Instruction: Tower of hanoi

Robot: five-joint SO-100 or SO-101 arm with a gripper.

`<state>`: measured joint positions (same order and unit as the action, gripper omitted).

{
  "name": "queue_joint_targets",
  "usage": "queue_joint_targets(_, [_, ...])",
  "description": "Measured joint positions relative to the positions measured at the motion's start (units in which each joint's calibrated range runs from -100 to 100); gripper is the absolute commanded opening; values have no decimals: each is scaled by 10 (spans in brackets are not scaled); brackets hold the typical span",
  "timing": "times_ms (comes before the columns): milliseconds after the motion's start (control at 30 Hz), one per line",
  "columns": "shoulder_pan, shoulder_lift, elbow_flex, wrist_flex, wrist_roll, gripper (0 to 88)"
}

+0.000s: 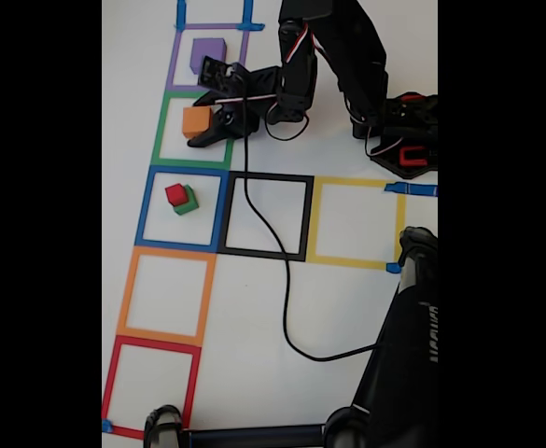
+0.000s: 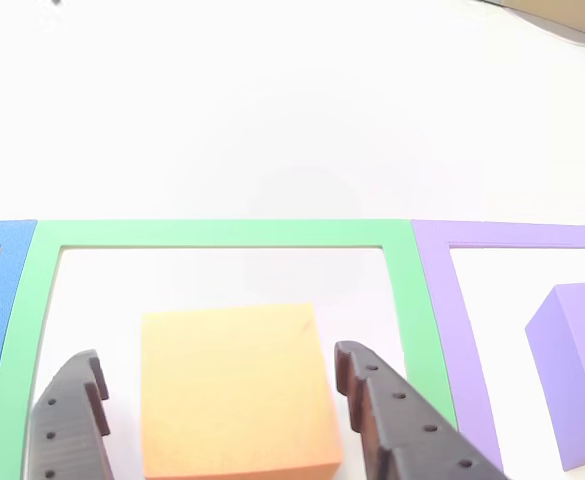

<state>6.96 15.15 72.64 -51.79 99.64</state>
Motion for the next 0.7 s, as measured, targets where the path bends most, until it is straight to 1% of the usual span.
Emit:
queue_joint_targets(100, [0, -9, 0, -2, 0, 280])
queue_joint_targets(167, [0, -35, 5, -2, 0, 260])
queue_joint_targets(300, [-6, -102, 29, 5, 0, 192])
queue_joint_targets(400, [-12, -175, 48, 52, 2, 138])
queue_joint_targets(467, [-12, -240, 50, 116, 0, 106])
queue_joint_targets(533, [-11, -312, 50, 202, 0, 68])
queue_joint_targets(700, [-33, -490, 19, 468, 0, 18])
